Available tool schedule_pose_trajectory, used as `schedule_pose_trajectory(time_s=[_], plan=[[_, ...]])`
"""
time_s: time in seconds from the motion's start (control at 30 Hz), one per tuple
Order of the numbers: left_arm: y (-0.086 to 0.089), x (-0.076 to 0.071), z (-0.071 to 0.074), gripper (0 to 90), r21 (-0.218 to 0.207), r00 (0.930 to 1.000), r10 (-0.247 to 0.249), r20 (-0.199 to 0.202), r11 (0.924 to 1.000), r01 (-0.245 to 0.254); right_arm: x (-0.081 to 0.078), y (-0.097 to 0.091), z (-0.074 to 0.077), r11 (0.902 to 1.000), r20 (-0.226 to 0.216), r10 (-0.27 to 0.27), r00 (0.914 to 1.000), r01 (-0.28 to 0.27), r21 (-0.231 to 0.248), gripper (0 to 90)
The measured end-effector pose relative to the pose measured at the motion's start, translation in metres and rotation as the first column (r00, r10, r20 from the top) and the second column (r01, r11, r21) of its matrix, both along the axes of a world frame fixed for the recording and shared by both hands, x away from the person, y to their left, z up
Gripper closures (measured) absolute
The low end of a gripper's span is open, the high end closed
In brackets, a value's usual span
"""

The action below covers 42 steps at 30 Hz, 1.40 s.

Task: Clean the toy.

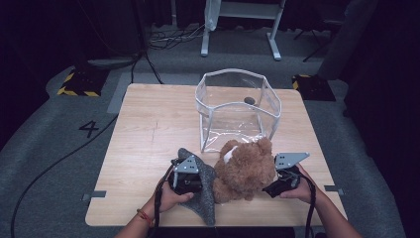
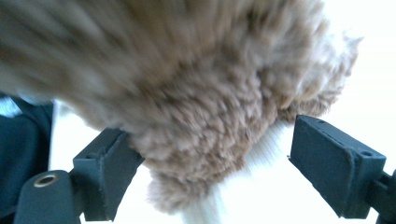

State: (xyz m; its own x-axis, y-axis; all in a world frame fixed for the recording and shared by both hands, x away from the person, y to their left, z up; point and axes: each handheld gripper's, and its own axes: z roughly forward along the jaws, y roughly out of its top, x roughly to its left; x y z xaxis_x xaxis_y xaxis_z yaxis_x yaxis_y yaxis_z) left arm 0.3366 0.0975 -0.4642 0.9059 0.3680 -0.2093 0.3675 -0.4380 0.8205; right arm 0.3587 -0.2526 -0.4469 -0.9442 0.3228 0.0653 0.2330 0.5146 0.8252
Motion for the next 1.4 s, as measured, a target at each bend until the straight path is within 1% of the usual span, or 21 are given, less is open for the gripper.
schedule_pose_trajectory(time_s=[0.13,0.2,0.27,0.3,0.37,0.43,0.53,0.6,0.63,0.67,0.73,0.77,0.87,0.93,1.0,1.03,1.1,1.2,1.27,1.3,1.4], plan=[[-0.001,0.0,-0.001,79.4,-0.007,1.0,0.001,-0.005,1.0,-0.001,-0.012,-0.004,0.014,0.9957,0.005,-0.021,0.9998,0.021,0.091,17.6],[-0.001,-0.001,-0.001,79.5,-0.005,0.9999,0.003,-0.01,1.0,-0.004,-0.015,-0.002,0.02,0.994,0.008,-0.047,0.9989,0.046,0.099,17.1],[-0.001,-0.001,-0.003,79.5,-0.006,0.9999,0.005,-0.015,1.0,-0.005,-0.018,0.002,0.022,0.9893,0.028,-0.116,0.9929,0.113,0.093,16.7],[0.0,0.0,-0.004,79.5,-0.009,0.9997,0.007,-0.023,0.9999,-0.007,-0.02,0.004,0.023,0.9824,0.023,-0.162,0.9865,0.159,0.097,17.4],[0.0,-0.001,-0.005,79.5,-0.012,0.9996,0.014,-0.025,0.9998,-0.014,-0.022,0.008,0.025,0.9725,0.046,-0.213,0.976,0.207,0.107,22.1],[0.0,-0.003,-0.006,79.6,-0.016,0.9989,0.039,-0.025,0.9991,-0.039,-0.024,0.01,0.024,0.9722,0.052,-0.216,0.9749,0.21,0.103,25.6],[-0.004,-0.005,-0.009,80.2,-0.008,0.9966,0.082,-0.014,0.9966,-0.082,-0.028,0.012,0.023,0.9685,0.015,-0.239,0.9708,0.238,0.074,26.6],[-0.007,-0.005,-0.009,80.4,-0.001,0.9945,0.105,-0.007,0.9945,-0.105,-0.033,0.012,0.024,0.9754,-0.008,-0.205,0.9788,0.205,0.082,26.3],[-0.008,-0.004,-0.009,80.6,0.001,0.9936,0.113,-0.006,0.9936,-0.113,-0.036,0.013,0.024,0.9807,-0.01,-0.171,0.9853,0.171,0.095,22.2],[-0.009,-0.005,-0.01,80.8,0.007,0.9926,0.121,-0.004,0.9926,-0.121,-0.04,0.013,0.025,0.9847,-0.007,-0.136,0.9907,0.136,0.109,18.4],[-0.012,-0.005,-0.01,80.9,0.008,0.9919,0.127,-0.008,0.9919,-0.127,-0.049,0.017,0.028,0.9918,0.022,-0.085,0.9961,0.083,0.098,12.4],[-0.013,-0.005,-0.01,80.9,0.013,0.992,0.126,-0.008,0.992,-0.126,-0.052,0.019,0.029,0.9921,0.034,-0.088,0.9955,0.085,0.092,11.7],[-0.014,-0.006,-0.01,80.9,0.017,0.9924,0.123,-0.003,0.9922,-0.123,-0.055,0.028,0.028,0.9892,0.021,-0.108,0.994,0.105,0.103,3.7],[-0.016,-0.008,-0.009,80.8,0.027,0.9939,0.11,0.007,0.9935,-0.11,-0.053,0.035,0.026,0.9826,0.036,-0.156,0.9872,0.151,0.108,2.6],[-0.019,-0.011,-0.007,80.7,0.042,0.9956,0.087,0.035,0.9952,-0.088,-0.047,0.04,0.024,0.9717,0.053,-0.216,0.9749,0.21,0.109,3.0],[-0.02,-0.013,-0.006,80.7,0.053,0.9957,0.081,0.044,0.9951,-0.083,-0.044,0.042,0.023,0.9677,0.054,-0.237,0.9699,0.231,0.101,6.8],[-0.02,-0.014,-0.003,80.5,0.063,0.9956,0.072,0.059,0.9951,-0.076,-0.041,0.041,0.022,0.963,0.11,-0.265,0.9579,0.257,0.081,17.3],[-0.011,-0.012,0.004,80.4,0.036,0.996,0.06,0.066,0.9974,-0.062,-0.035,0.035,0.02,0.9683,0.11,-0.239,0.9648,0.228,0.101,33.5],[-0.003,-0.011,0.012,80.3,0.015,0.9945,0.067,0.081,0.9975,-0.069,-0.033,0.032,0.019,0.9697,0.095,-0.231,0.9683,0.221,0.104,37.7],[0.001,-0.011,0.016,80.2,0.005,0.9937,0.065,0.091,0.9978,-0.066,-0.032,0.031,0.019,0.9726,0.104,-0.22,0.9699,0.21,0.099,39.2],[0.014,-0.006,0.035,80.2,-0.07,0.9901,0.079,0.116,0.995,-0.071,-0.031,0.03,0.019,0.9804,0.123,-0.183,0.9754,0.171,0.098,41.5]])
